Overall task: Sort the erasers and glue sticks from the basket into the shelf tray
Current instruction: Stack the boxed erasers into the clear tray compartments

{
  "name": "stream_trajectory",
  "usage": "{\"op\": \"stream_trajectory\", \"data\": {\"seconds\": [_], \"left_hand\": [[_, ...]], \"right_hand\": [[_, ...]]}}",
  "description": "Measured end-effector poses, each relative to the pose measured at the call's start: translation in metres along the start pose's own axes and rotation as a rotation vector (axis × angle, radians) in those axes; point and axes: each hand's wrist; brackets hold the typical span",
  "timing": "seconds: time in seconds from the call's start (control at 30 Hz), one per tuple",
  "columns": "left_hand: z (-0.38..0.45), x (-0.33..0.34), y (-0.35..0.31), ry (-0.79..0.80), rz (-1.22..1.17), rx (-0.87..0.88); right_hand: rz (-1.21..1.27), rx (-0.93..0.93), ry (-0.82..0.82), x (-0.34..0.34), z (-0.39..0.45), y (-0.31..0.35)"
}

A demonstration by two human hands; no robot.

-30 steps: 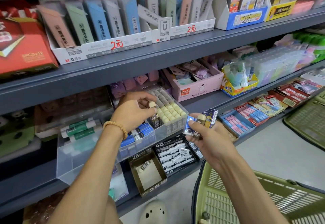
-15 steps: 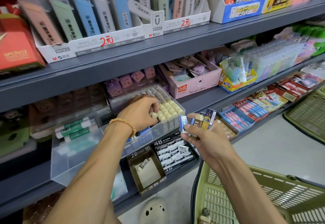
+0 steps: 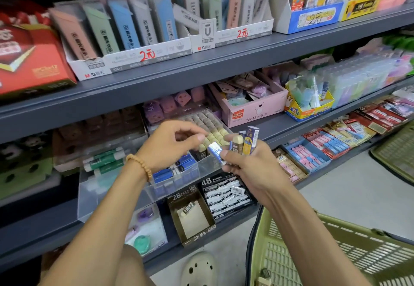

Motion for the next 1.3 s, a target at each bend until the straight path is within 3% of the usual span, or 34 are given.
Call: {"op": "stream_trajectory", "data": {"seconds": [0.13, 0.33, 0.43, 0.63, 0.87, 1.0, 1.17, 1.23, 1.3], "left_hand": [[-0.017, -0.014, -0.003, 0.056, -0.062, 0.021], [-0.036, -0.036, -0.011, -0.017, 0.198, 0.077], [-0.045, -0.048, 0.0, -0.061, 0.27, 0.068], [-0.038, -0.045, 0.036, -0.287, 0.394, -0.144], [-0.018, -0.026, 0.042, -0.308, 0.511, -0.211], [-0.013, -0.031, 0.041, -0.276, 0.485, -0.196], [-0.013, -0.029, 0.037, -0.301, 0.492, -0.162], [-0.017, -0.023, 0.027, -0.37, 0.392, -0.107], [-0.021, -0.014, 0.012, -0.296, 0.135, -0.066]], "right_hand": [[-0.078, -0.027, 0.073, 0.021, 0.009, 0.014], [-0.146, -0.029, 0.183, 0.051, 0.007, 0.02], [-0.03, -0.01, 0.136, 0.052, 0.005, 0.019], [0.069, 0.102, 0.026, 0.031, -0.004, 0.012], [0.142, 0.155, 0.024, 0.021, -0.014, 0.005], [0.173, 0.154, 0.047, 0.017, -0.014, 0.0], [-0.074, 0.051, 0.112, 0.012, -0.013, -0.012], [-0.174, 0.001, 0.122, 0.013, -0.012, -0.013], [-0.223, -0.044, 0.143, 0.015, -0.01, -0.012]]}}
Point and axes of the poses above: each hand's wrist, its own z-axis towards the middle knuckle, its own x-axis out of the palm, y = z × x, and after that the axes turned 7 degrees about -z, right-handed
